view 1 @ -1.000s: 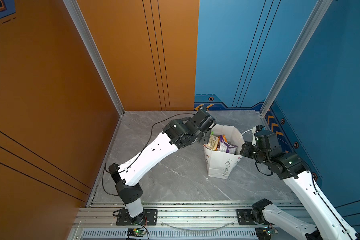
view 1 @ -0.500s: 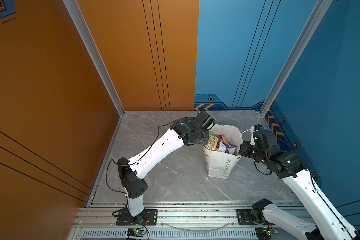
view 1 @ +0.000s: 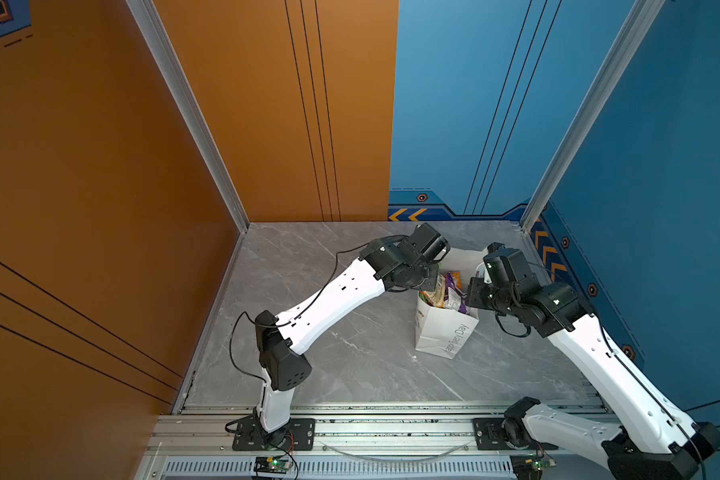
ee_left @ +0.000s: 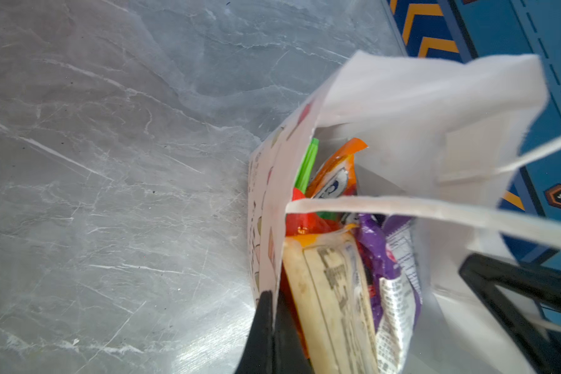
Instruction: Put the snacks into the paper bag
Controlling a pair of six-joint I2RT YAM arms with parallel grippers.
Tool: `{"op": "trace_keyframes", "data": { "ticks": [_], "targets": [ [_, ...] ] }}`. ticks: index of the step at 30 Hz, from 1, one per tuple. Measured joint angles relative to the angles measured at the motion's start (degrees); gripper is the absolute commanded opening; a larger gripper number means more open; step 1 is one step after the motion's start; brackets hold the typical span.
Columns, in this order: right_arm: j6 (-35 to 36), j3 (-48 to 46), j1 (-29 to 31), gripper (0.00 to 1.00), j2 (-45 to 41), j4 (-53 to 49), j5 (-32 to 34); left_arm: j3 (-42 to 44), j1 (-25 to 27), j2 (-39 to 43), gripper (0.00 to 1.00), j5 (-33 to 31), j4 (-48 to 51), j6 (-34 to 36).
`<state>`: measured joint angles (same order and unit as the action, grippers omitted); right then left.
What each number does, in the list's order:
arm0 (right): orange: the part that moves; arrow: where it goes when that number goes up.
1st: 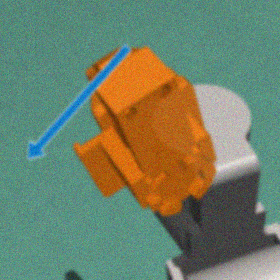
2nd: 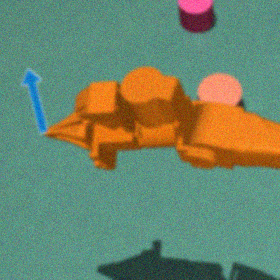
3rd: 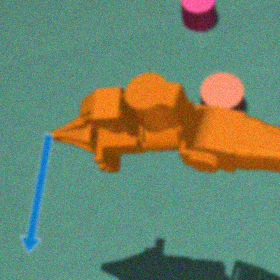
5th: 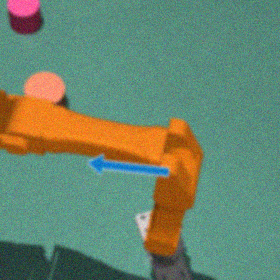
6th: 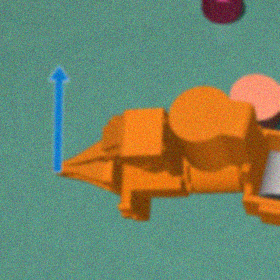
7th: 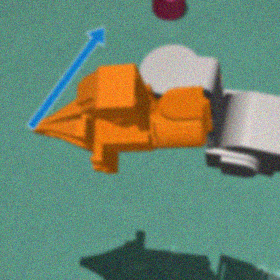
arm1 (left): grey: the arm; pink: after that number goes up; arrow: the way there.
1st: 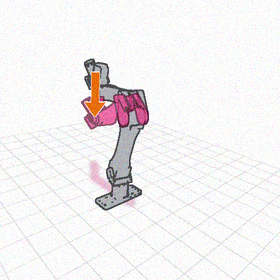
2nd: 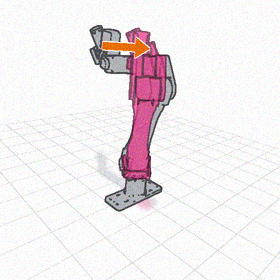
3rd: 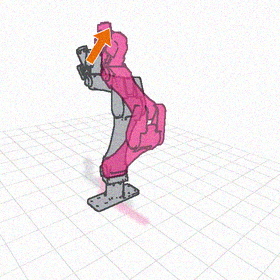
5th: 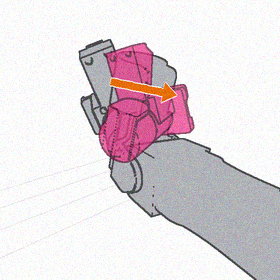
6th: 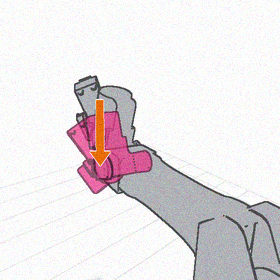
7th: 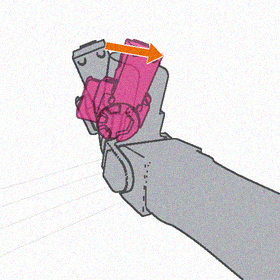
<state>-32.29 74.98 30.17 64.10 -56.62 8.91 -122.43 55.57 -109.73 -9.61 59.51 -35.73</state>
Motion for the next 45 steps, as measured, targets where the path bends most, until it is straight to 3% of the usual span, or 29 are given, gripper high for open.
{"op": "trace_keyframes", "data": {
  "ticks": [11,18,23,32,45],
  "targets": [
    [0.8,1.8,4.3,0.01,3.1,-1.9,5.9,21.0,1.3,11.6,0.00,-1.9,-14.1,-6.1],
    [1.4,5.2,4.5,0.44,3.1,-2.3,9.3,24.1,0.7,13.3,0.00,-1.9,-17.7,-7.7],
    [1.6,7.3,4.4,0.60,3.5,-4.3,14.1,24.2,1.1,13.5,0.00,-2.0,-18.2,-7.7],
    [1.4,6.9,4.0,0.70,5.7,-8.6,21.0,24.7,1.1,14.0,0.00,-2.9,-18.2,-7.7],
    [1.4,8.4,4.6,0.72,-0.3,-10.7,19.3,24.7,1.1,14.0,0.00,-3.4,-18.2,-7.7]
  ]
}}
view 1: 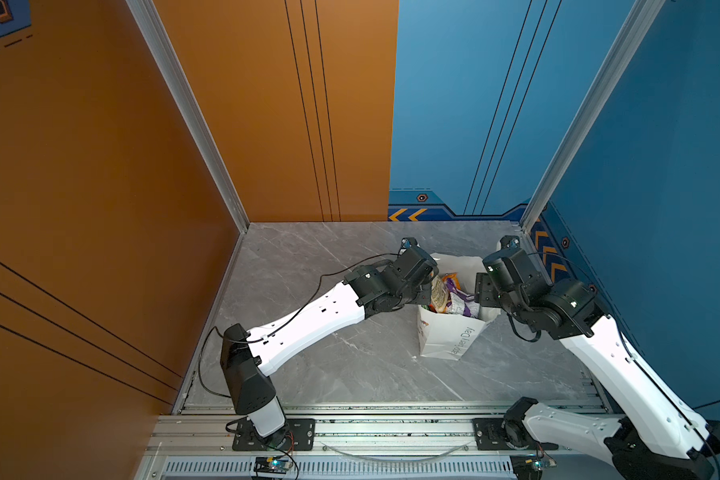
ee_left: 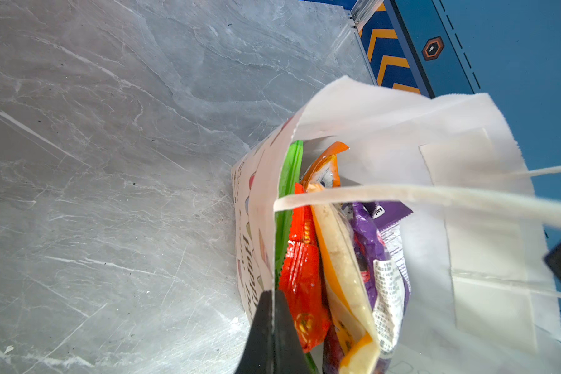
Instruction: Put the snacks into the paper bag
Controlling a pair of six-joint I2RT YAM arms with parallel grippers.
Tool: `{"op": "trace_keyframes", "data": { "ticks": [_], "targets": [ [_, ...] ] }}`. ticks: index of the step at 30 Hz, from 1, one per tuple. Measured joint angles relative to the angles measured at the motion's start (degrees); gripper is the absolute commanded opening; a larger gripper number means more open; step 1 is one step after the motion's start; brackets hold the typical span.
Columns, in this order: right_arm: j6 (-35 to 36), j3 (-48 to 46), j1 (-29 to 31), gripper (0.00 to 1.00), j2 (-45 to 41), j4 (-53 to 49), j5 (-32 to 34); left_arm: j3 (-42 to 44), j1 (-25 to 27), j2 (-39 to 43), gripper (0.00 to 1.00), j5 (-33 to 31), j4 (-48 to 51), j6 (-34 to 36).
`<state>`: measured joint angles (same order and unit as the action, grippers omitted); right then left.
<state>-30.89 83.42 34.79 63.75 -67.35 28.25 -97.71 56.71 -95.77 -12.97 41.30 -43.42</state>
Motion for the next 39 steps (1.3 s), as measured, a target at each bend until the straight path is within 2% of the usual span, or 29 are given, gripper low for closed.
{"op": "trace_keyframes", "data": {
  "ticks": [4,7,9,17,20,25,29,33,39],
  "targets": [
    [0.0,-2.3,-3.4,0.72,-0.2,-0.2,0.1,0.7,0.0,0.4,0.00,-0.4,-0.5,0.0],
    [0.1,-5.2,-5.2,0.67,0.2,-0.1,-0.7,1.5,0.0,1.0,0.00,-0.6,-0.7,0.0],
    [0.3,-6.6,-5.7,0.58,0.8,0.0,-1.9,1.7,0.0,1.2,0.00,-0.6,-0.8,0.0],
    [0.7,-6.8,-4.4,0.10,3.7,2.5,-9.3,0.0,0.8,0.6,0.00,-0.6,0.7,0.6],
    [0.5,-4.5,-1.5,0.01,5.9,2.4,-10.5,-2.4,1.7,-0.1,0.00,-1.2,1.8,1.5],
    [0.5,2.5,3.8,0.00,9.0,1.4,-9.5,-6.3,2.5,0.2,0.00,-5.8,4.3,3.4],
    [0.4,4.0,5.8,0.00,8.3,3.2,-8.5,-6.3,3.0,2.7,0.00,-10.3,4.3,4.1],
    [-0.5,-0.5,5.6,0.00,8.9,7.7,-10.5,-5.8,0.1,2.2,0.00,-8.5,5.6,2.3],
    [-0.4,-0.7,5.6,0.00,18.0,12.7,-13.8,-5.9,-6.1,-3.2,0.00,-5.2,8.9,1.7]
  ]
}}
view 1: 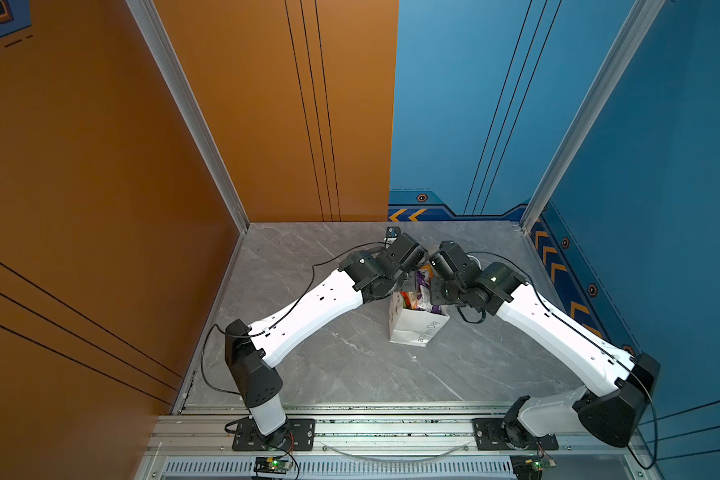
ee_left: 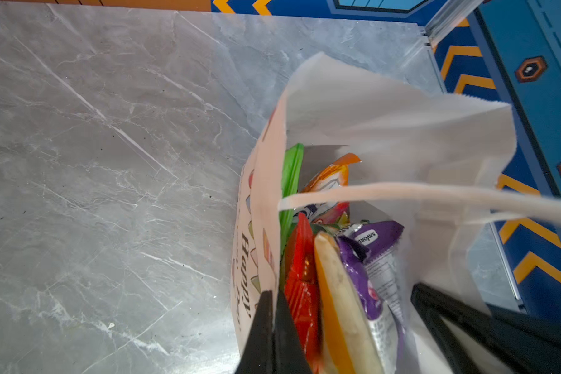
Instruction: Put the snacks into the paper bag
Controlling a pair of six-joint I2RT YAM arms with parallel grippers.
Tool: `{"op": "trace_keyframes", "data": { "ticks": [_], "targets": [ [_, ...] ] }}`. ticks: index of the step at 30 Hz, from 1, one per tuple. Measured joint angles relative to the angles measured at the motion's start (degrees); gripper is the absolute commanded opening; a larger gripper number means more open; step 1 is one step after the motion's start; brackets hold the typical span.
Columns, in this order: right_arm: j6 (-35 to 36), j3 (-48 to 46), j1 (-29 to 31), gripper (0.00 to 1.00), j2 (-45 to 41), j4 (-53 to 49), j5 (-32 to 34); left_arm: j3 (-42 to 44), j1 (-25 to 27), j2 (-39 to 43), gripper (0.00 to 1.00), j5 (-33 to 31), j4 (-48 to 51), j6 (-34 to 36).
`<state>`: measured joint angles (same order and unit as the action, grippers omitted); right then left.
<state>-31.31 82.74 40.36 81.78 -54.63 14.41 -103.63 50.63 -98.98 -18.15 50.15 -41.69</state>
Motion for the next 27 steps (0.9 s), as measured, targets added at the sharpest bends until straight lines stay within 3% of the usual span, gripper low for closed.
{"op": "trace_keyframes", "data": {
  "ticks": [5,9,12,17,19,22,27],
  "targets": [
    [0.8,6.8,0.2,0.00,1.9,-0.6,-1.4,-0.2,-3.0,1.7,0.00,0.2,2.3,0.1],
    [1.8,10.1,0.5,0.00,2.2,-0.1,-1.3,6.2,-2.2,10.2,0.00,-3.9,-1.6,0.2],
    [2.0,11.0,0.5,0.00,2.8,0.9,-1.8,9.2,-4.2,14.6,0.00,-2.5,-2.5,-0.7],
    [2.1,13.2,0.5,0.00,10.5,2.3,-4.6,9.3,-10.4,10.6,0.00,0.5,-1.6,-1.2],
    [2.6,15.3,0.5,0.00,14.8,3.1,-5.4,8.7,-11.6,7.3,0.05,1.2,-2.0,-1.0],
    [2.9,19.2,0.0,0.10,17.7,2.9,-6.0,6.5,-13.2,4.9,0.18,3.3,-3.1,0.2],
    [3.5,22.2,-1.6,0.41,18.4,2.7,-6.7,5.1,-15.0,5.1,0.37,5.1,-3.7,0.7]
  ]
}}
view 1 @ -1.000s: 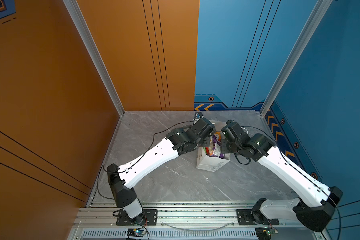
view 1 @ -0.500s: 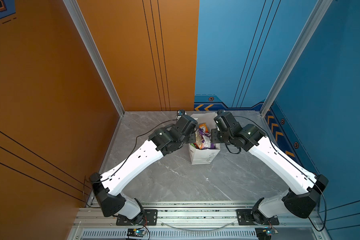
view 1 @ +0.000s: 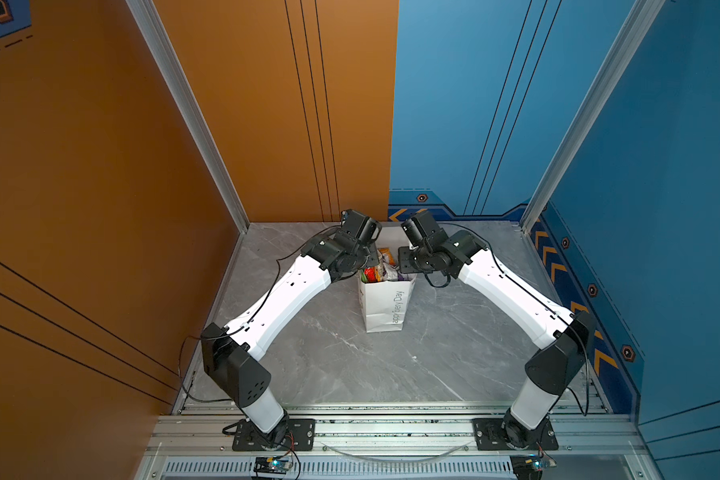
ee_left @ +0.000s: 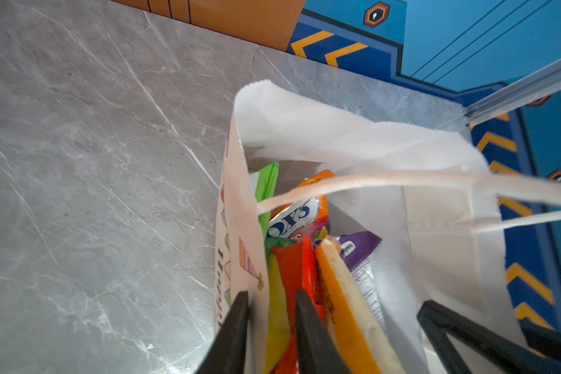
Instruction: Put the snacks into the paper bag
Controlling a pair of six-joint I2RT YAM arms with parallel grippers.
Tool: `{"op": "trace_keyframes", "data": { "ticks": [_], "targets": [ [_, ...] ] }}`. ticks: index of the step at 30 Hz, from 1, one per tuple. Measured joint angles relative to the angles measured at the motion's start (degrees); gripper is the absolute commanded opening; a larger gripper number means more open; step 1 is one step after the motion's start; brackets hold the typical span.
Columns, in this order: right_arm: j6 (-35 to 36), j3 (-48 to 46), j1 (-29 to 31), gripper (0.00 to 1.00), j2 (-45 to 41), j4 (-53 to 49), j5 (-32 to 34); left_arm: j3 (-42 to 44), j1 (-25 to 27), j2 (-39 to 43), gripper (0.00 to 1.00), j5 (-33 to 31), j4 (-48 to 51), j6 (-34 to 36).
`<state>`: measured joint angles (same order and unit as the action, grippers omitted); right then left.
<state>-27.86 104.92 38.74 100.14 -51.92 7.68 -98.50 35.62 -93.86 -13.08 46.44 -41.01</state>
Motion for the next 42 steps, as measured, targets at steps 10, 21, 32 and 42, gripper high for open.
{"op": "trace_keyframes", "data": {
  "ticks": [10,21,32,42],
  "targets": [
    [0.9,0.5,-0.1,0.69,-2.5,0.1,1.7,1.0,-0.5,5.2,0.65,1.0,-0.8,0.7],
    [0.5,-1.9,-0.1,1.00,-9.7,0.2,5.1,4.7,-0.5,9.1,0.98,2.9,-2.1,1.1],
    [2.0,-11.8,-0.5,1.00,-24.6,1.8,6.1,8.5,-0.3,22.6,0.98,2.3,-2.3,4.4],
    [9.5,-38.8,-11.3,1.00,-49.6,14.1,12.2,36.4,-0.9,46.1,0.98,-13.9,-12.3,11.3]
  ]
}}
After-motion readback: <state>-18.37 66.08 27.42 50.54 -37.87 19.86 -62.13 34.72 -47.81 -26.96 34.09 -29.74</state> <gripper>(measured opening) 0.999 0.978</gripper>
